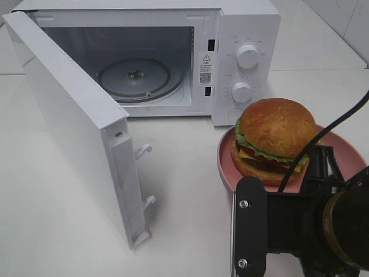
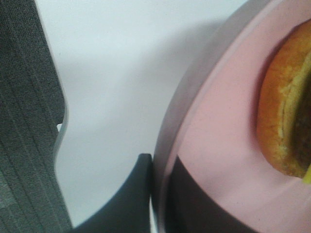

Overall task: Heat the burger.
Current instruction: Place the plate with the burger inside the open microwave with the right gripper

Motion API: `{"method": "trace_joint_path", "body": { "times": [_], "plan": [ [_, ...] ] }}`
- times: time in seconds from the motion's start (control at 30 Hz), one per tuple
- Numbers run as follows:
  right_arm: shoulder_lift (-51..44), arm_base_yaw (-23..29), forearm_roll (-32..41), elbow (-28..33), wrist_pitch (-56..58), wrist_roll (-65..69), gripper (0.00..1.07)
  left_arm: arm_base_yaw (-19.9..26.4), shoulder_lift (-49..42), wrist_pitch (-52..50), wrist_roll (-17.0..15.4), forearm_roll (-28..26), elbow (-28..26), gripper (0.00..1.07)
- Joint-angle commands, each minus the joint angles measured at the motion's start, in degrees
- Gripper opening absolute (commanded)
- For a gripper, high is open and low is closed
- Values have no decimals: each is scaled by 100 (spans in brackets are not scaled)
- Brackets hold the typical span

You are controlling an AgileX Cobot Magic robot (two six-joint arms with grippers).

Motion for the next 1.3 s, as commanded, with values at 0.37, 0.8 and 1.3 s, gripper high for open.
{"method": "trace_joint_path", "body": {
  "times": [0.37, 0.8, 1.3],
  "plan": [
    [-63, -791, -699, 6, -653, -1163, 0, 11, -92, -80, 11, -23, 11, 98],
    [-63, -1788, -556, 6, -1896, -3071, 0, 11, -92, -80, 11, -23, 11, 98],
    [-63, -2911, 1129, 0, -3151, -6503, 0, 11, -92, -80, 11, -23, 11, 98]
  ]
}}
